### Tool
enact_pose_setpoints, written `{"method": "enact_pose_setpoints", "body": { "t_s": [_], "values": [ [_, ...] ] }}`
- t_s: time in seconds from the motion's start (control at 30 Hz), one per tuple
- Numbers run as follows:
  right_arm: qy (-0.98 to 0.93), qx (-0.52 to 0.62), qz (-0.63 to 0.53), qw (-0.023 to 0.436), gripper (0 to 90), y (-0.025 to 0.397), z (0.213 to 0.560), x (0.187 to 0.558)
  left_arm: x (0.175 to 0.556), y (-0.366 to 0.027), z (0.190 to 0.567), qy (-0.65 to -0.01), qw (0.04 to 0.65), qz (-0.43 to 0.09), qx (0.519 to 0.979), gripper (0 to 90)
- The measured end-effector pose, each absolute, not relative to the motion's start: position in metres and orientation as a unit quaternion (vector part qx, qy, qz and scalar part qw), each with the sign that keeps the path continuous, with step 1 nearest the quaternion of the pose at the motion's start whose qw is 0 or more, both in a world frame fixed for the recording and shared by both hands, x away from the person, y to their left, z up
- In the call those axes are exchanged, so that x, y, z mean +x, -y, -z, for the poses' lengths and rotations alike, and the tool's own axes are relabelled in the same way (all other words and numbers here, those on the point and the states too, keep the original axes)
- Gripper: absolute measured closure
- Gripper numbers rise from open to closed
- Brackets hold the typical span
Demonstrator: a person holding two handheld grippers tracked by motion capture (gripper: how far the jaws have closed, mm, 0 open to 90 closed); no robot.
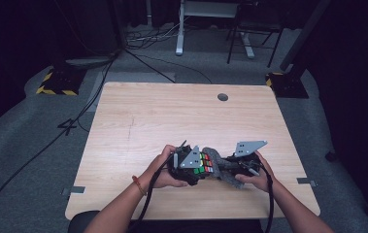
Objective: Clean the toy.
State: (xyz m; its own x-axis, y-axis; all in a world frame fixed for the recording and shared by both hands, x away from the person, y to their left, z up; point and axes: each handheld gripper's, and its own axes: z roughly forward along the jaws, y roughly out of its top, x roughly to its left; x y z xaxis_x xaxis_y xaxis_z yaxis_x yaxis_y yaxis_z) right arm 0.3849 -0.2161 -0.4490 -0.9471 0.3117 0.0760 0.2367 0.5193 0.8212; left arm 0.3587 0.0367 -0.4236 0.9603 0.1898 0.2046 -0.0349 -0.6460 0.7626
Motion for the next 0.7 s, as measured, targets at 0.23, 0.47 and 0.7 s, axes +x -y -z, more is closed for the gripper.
{"method": "enact_pose_setpoints", "body": {
  "t_s": [0.23,0.47,0.7],
  "values": [
    [-0.856,0.134,-0.498,0.024,75.5,0.218,0.445,0.382,0.359,-0.039,0.423,-0.041,0.431,-0.129,0.892,33.2],
    [-0.849,0.112,-0.514,0.046,75.7,0.218,0.435,0.374,0.359,-0.042,0.424,-0.038,0.429,-0.123,0.894,32.8],
    [-0.841,0.101,-0.528,0.053,75.8,0.215,0.428,0.368,0.358,-0.037,0.429,-0.044,0.417,-0.126,0.899,32.9]
  ]
}}
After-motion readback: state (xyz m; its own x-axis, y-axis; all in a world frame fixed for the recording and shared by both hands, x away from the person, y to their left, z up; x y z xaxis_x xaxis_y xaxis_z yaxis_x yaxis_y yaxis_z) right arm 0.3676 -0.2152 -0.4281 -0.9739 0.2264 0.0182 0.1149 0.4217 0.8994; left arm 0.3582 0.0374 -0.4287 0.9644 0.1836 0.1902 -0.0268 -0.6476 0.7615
